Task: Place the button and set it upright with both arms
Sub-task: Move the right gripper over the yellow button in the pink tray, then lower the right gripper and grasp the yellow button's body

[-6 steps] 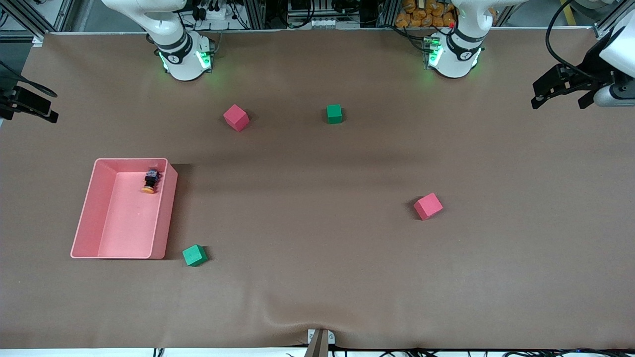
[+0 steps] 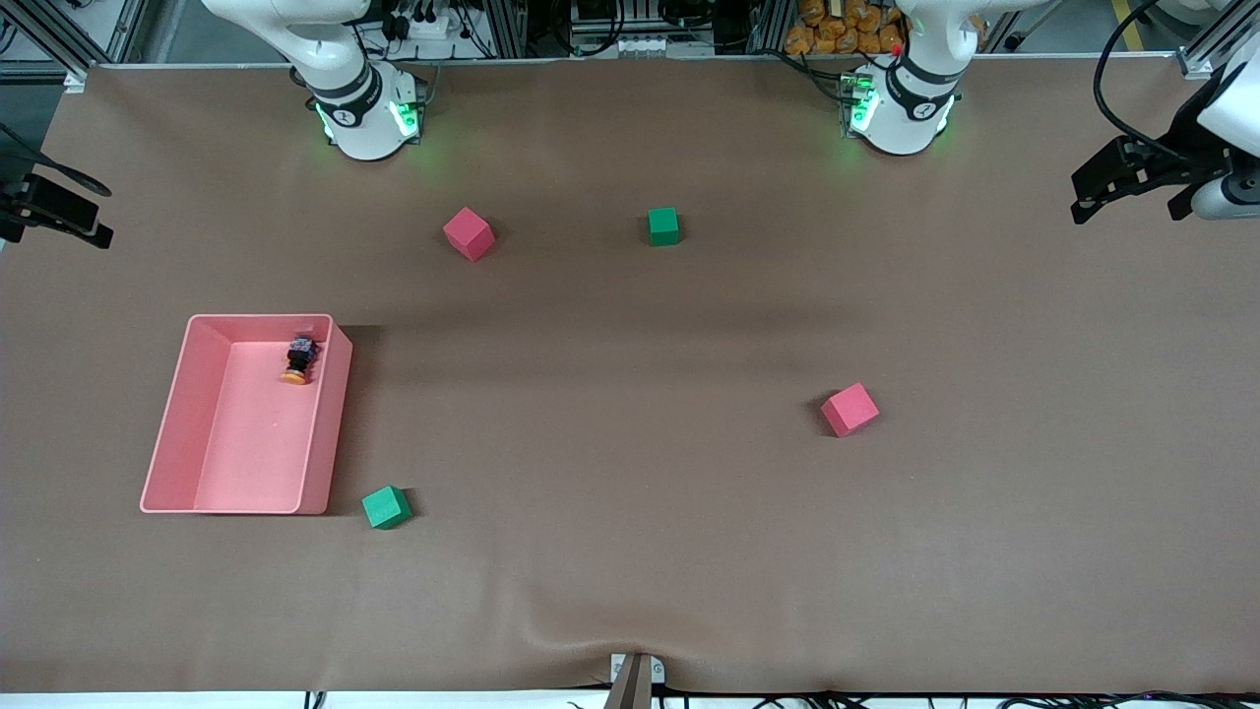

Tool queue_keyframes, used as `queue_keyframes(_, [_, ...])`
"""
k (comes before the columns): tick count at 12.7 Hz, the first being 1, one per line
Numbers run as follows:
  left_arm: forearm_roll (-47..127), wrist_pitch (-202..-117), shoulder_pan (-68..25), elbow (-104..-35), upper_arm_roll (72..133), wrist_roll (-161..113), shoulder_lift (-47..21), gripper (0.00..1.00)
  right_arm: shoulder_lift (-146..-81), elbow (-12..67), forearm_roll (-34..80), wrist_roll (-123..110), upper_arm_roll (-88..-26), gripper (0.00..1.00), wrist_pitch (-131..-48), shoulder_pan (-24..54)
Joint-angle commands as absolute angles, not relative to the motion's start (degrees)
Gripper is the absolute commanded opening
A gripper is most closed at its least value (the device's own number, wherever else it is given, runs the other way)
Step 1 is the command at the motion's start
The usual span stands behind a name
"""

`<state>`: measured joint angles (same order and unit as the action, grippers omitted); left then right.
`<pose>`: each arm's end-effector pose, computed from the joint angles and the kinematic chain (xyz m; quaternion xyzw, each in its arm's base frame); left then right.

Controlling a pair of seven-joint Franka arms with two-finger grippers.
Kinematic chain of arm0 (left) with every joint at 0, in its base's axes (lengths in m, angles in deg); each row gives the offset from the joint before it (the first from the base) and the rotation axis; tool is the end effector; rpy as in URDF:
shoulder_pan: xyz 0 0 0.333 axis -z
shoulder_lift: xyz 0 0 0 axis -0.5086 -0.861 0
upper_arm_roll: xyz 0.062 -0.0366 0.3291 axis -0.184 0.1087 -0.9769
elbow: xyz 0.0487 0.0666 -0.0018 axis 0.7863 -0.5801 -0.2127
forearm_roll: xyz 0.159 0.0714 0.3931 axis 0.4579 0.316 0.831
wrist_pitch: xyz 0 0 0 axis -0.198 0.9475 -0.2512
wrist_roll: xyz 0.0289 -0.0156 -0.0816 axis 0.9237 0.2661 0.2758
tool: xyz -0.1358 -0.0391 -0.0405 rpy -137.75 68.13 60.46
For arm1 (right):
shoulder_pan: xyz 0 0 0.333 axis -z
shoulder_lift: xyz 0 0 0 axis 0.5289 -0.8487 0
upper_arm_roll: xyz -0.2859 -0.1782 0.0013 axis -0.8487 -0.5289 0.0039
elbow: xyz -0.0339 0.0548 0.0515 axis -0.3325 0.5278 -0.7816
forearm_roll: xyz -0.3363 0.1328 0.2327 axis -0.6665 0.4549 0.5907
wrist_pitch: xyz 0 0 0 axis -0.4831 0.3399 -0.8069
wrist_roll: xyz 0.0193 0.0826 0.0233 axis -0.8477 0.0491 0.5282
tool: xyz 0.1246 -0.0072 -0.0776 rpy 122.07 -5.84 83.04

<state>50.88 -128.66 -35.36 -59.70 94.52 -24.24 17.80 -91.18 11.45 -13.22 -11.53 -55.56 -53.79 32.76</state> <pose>0.5520 -0.0534 0.6514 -0.9997 -0.0064 -0.0130 0.0209 0.5767 -0.0479 0.6430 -0.9984 0.0449 0.0348 0.0065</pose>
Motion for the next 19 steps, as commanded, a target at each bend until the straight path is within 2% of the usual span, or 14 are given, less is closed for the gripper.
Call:
queue_keyframes(1, [51.87, -127.07, -35.93, -58.98, 94.92, -23.92, 17.53, 1.0, -90.56, 13.39, -13.38, -11.09, -54.92, 1.0, -54.31, 33.51])
queue_keyframes(2, [51.52, -126.45, -36.11, -58.98, 94.75, -24.36, 17.53, 1.0, -90.74, 16.18, -13.38, -11.0, -54.92, 1.0, -55.27, 33.34])
queue_keyframes(6, [50.72, -126.53, -36.11, -60.03, 94.66, -23.66, 17.53, 1.0, -92.14, 29.54, -13.64, -10.91, -54.92, 1.0, -68.26, 32.64])
queue_keyframes(9, [50.64, -126.97, -36.29, -60.3, 94.57, -23.92, 17.53, 1.0, -98.8, 33.42, -13.99, -11.09, -54.92, 1.0, -74.41, 31.93])
queue_keyframes(16, [48.89, -128.29, -36.37, -61.09, 94.48, -23.92, 17.35, 1.0, -105.24, 50.64, -14.26, -5.83, -55.01, 1.0, -103.93, 35.97])
queue_keyframes(19, [48.35, -128.55, -36.37, -61.18, 94.31, -24.1, 17.44, 1.0, -106.03, 55.93, -14.26, -3.62, -54.92, 1.0, -110.2, 37.02])
